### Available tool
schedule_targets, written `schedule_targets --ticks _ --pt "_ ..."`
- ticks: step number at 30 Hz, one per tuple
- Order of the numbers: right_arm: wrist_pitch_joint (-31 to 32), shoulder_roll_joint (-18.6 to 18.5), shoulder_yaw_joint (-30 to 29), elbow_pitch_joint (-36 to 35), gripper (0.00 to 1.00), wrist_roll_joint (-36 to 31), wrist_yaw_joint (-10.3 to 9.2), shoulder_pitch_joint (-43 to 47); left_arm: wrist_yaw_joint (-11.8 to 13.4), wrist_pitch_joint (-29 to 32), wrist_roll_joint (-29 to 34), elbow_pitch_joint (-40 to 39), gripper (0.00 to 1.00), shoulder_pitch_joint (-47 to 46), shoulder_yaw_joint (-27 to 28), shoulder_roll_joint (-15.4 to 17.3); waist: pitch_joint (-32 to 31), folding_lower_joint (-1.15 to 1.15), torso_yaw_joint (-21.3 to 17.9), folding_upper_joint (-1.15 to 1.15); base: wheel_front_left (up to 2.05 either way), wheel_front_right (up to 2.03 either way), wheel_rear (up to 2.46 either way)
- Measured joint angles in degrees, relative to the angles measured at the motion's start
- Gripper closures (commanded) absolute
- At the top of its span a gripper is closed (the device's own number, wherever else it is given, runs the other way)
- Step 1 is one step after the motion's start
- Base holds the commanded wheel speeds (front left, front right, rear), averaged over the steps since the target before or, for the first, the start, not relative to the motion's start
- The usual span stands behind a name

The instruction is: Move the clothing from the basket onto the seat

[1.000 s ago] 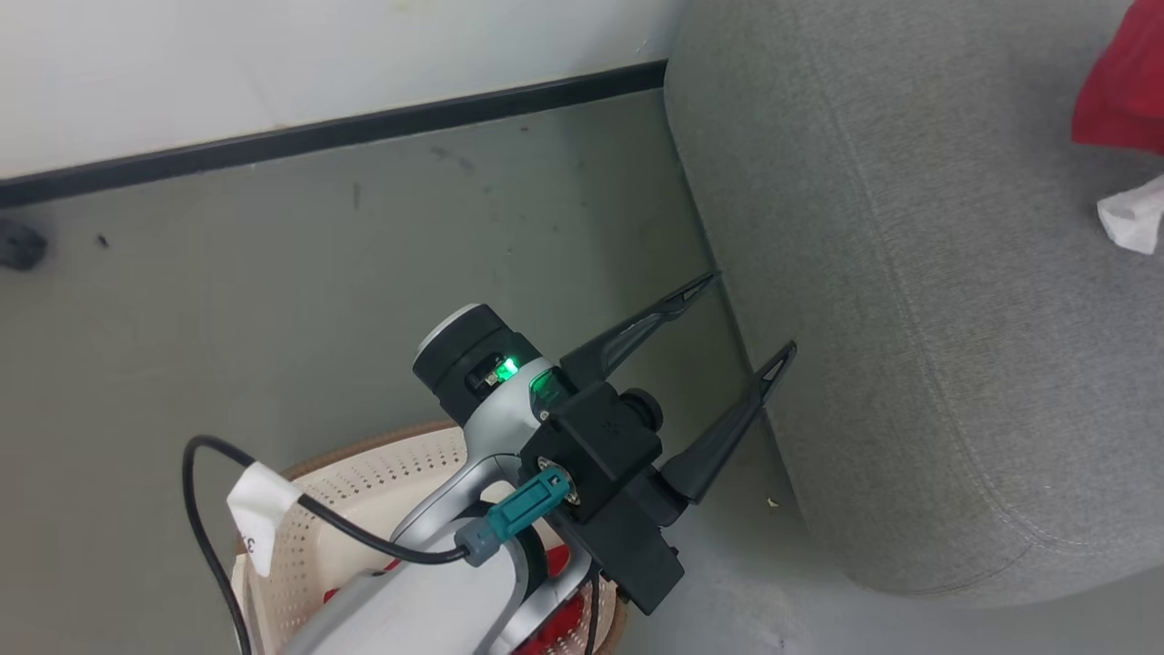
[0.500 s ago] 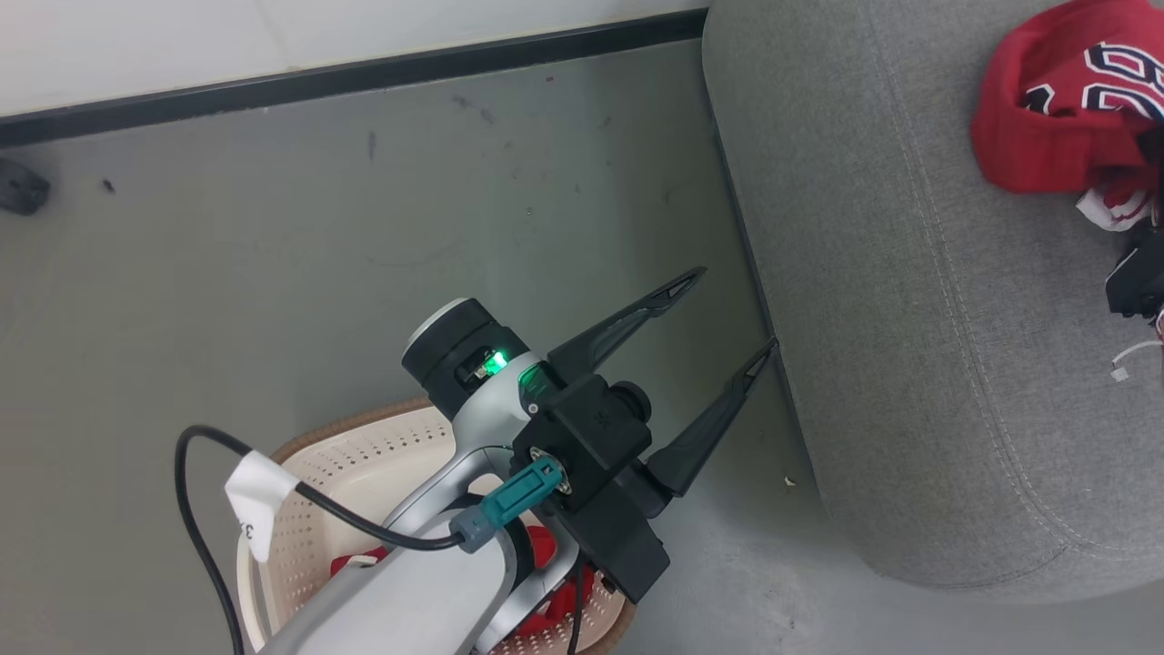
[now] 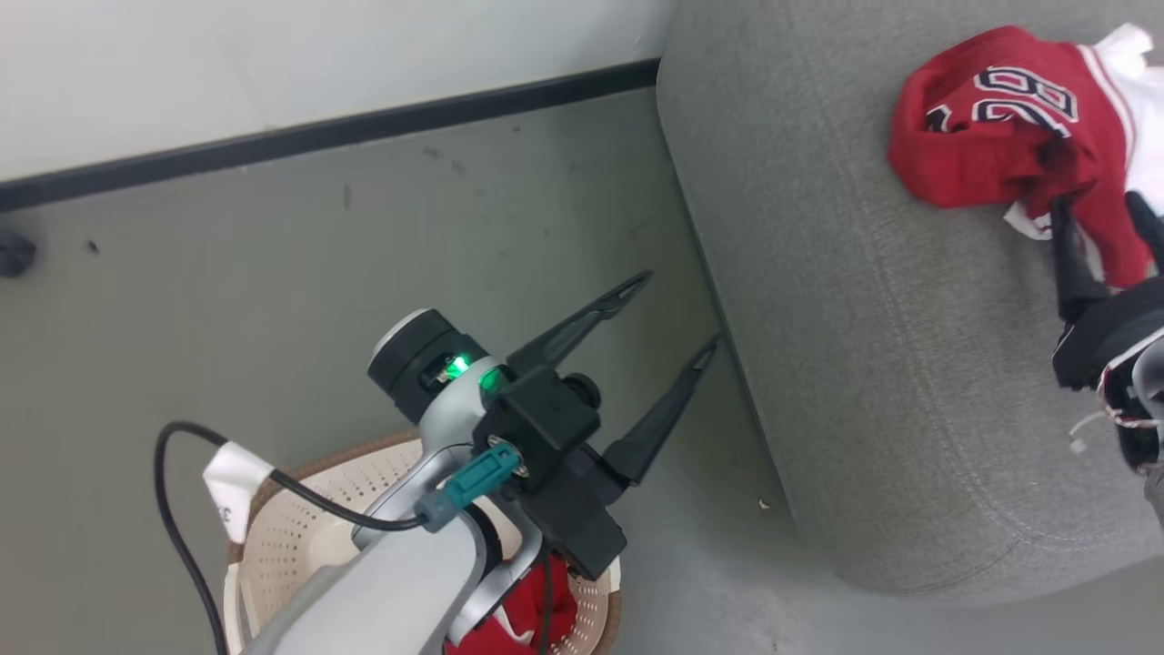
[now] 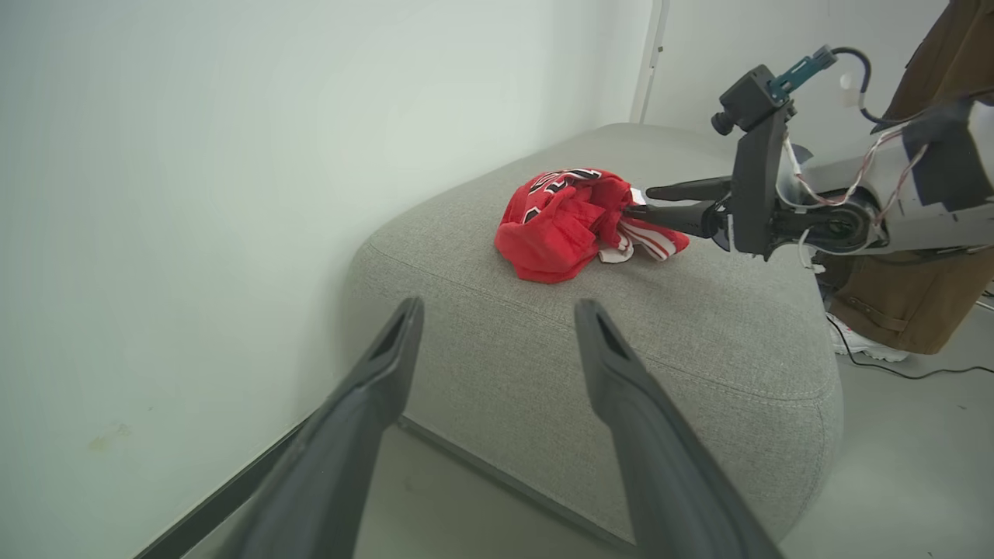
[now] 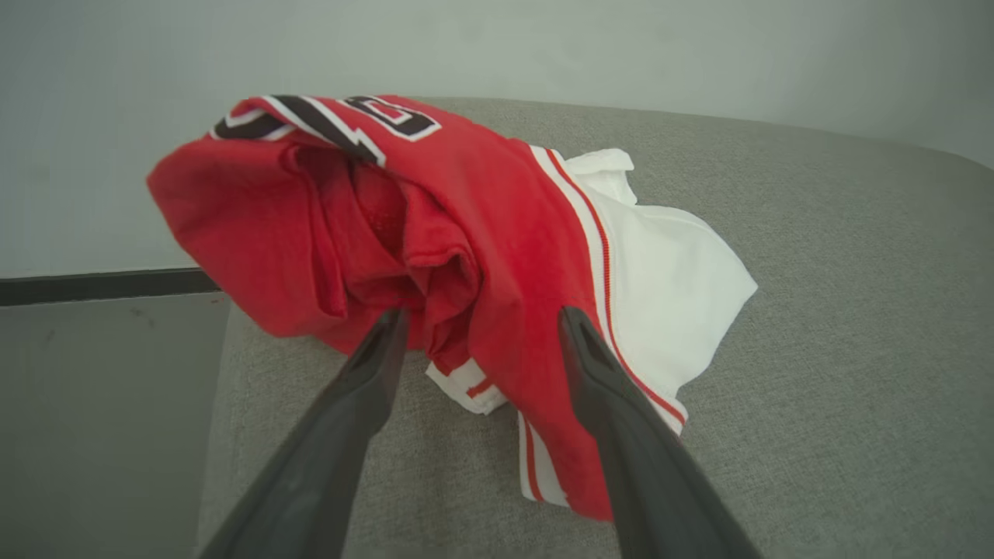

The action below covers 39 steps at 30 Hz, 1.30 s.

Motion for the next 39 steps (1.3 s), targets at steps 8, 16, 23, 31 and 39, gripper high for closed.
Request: schedule_targets --ticks 8,16,23,31,39 --pt "0.0 -0.6 1.4 -4.2 0.0 -2.7 0.53 5.2 0.9 -3.3 -2.5 4.0 0.0 3.5 3.1 0.8 -4.4 0.0 -0.7 0.0 0.0 0.0 0.0" --pt "0.0 -0.8 0.2 -10.1 0.0 -3.8 0.59 11.2 3.8 -7.2 -5.2 8.2 0.0 9.2 7.8 2.2 -10.6 -0.01 -0.2 -0.01 0.0 0.0 0.0" --pt "0.0 0.4 -1.9 -15.6 0.0 -3.7 -1.96 16.7 7.2 -10.5 -7.2 10.6 0.0 14.6 12.5 3.7 -15.7 -0.01 1.1 -0.01 0.0 0.0 0.0" --pt "0.0 2.4 -2.8 -23.4 0.0 -4.0 -5.14 23.5 10.2 -13.0 -10.1 11.3 0.0 22.9 17.6 4.7 -21.4 -0.01 3.0 -0.01 0.0 0.0 0.0" --pt "0.0 5.3 -1.8 -31.9 0.0 -5.5 -7.92 31.0 11.6 -13.8 -11.0 10.9 0.0 29.2 21.3 5.1 -26.3 -0.01 5.1 -0.01 0.0 0.0 0.0"
